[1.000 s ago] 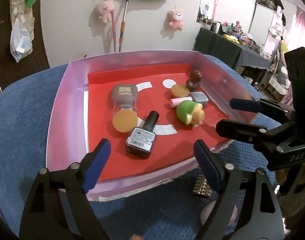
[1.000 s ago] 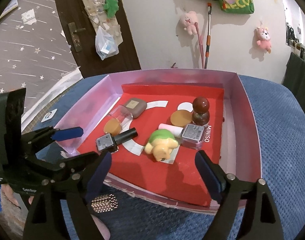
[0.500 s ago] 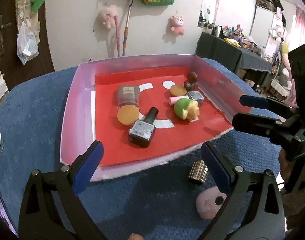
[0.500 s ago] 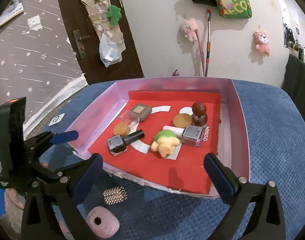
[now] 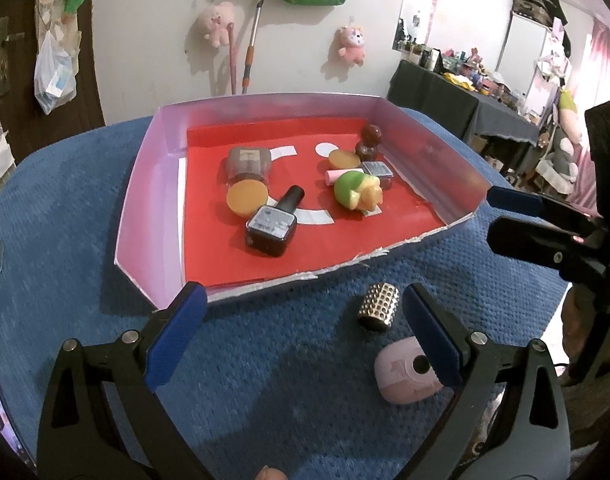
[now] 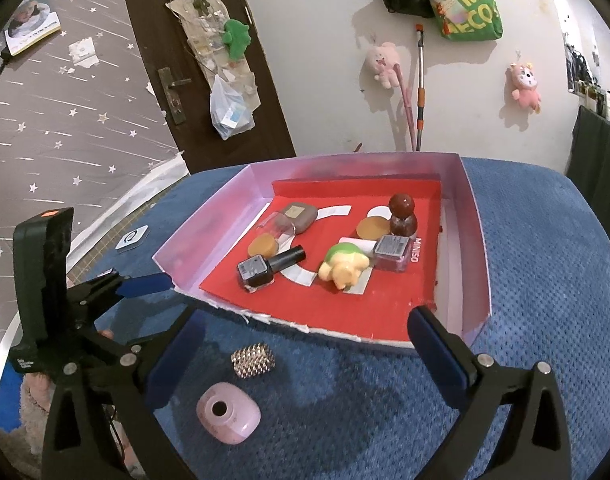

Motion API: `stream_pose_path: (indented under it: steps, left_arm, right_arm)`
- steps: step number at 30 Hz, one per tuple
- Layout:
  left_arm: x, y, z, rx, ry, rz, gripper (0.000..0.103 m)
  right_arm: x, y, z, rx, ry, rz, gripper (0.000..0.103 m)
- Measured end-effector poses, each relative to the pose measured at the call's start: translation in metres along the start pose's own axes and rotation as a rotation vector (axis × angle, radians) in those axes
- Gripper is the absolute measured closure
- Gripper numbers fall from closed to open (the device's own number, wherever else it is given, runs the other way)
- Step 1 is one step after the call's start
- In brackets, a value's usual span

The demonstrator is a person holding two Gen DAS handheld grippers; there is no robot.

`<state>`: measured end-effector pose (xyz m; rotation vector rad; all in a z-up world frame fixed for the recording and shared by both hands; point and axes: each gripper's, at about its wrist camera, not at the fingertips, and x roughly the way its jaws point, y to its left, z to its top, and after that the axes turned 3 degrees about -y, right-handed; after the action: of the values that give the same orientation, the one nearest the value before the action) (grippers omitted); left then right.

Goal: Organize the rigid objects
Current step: 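Withdraw both open tools from the box toward the remaining items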

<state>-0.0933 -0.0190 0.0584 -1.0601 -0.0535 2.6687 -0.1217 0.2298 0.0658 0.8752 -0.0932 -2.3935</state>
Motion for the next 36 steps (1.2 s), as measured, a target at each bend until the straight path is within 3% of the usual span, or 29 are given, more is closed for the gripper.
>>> stream_pose_path:
  steps: [19,32,36]
  left_arm:
    - [-0.001,0.006,-0.013,-0.033,0.026,0.006,0.004]
    - [0.002,0.012,-0.018,-0.049,0.045,-0.006,0.004]
    - [0.004,0.011,-0.018,-0.054,0.048,-0.021,0.004]
  right_arm:
    - [0.009,0.018,-0.041,-0.051,0.079,-0.012,0.0]
    - [0.038,0.06,-0.069,-0.161,0.151,-0.002,0.0]
    - [0.048,0.069,-0.077,-0.209,0.159,-0.037,0.0]
